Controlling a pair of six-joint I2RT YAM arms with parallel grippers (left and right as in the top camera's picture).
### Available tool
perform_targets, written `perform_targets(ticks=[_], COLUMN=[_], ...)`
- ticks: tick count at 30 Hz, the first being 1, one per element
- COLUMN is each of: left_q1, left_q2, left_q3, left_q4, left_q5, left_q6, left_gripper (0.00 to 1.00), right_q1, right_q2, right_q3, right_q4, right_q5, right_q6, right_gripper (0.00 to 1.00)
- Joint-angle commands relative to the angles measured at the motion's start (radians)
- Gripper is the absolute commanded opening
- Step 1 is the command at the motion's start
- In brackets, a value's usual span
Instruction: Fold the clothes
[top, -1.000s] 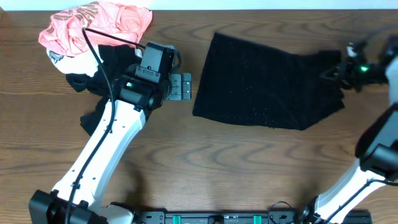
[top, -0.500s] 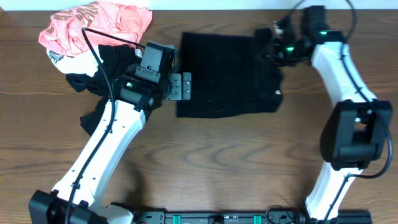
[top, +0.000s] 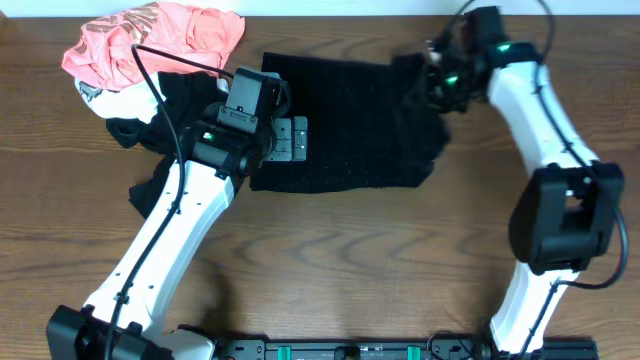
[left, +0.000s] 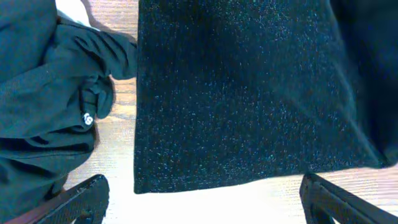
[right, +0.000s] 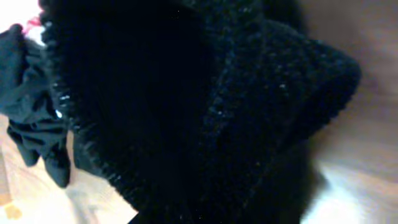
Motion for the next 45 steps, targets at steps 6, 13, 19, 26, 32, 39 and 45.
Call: perform_targets(ticks=[6, 13, 19, 26, 32, 39, 45], left_q1=[-0.002, -0.002, -0.002, -0.003, -0.003, -0.007, -0.031], left_q2=[0.089, 0.236, 0.339, 0.41, 0.416, 0.427, 0.433], left_q3=[0.006, 0.006, 0.006, 0.006, 0.006, -0.006, -0.008], left_q4=[0.08, 0.253, 0.398, 0.444, 0.349, 0.285, 0.296], left_q5=[-0.003, 0.019, 0.169, 0.27, 0.27, 0.275, 0.311], left_q6=[-0.084, -0.108, -0.137, -0.14, -0.094, -0.05, -0.048], left_gripper=[0.99, 0.94, 0.81, 0.36, 0.07, 0.06, 0.06], right_q1=[-0.134, -0.18, -0.218, -0.261, -0.288, -0.314, -0.309], right_q2=[-0.023, -0.023, -0.023, -0.023, -0.023, -0.023, -0.023], right_q3=[0.253, 0.301, 0.301, 0.301, 0.301, 0.301, 0.301], right_q4=[-0.354, -0.562, -0.622, -0.627, -0.62, -0.604, -0.602], right_q5=[0.015, 0.147, 0.182, 0.197, 0.197, 0.195, 0.185], right_q6=[-0.193, -0.237, -0.274, -0.274, -0.289, -0.293, -0.355], right_gripper=[0.01, 0.01, 0.01, 0.01, 0.01, 0.01, 0.01])
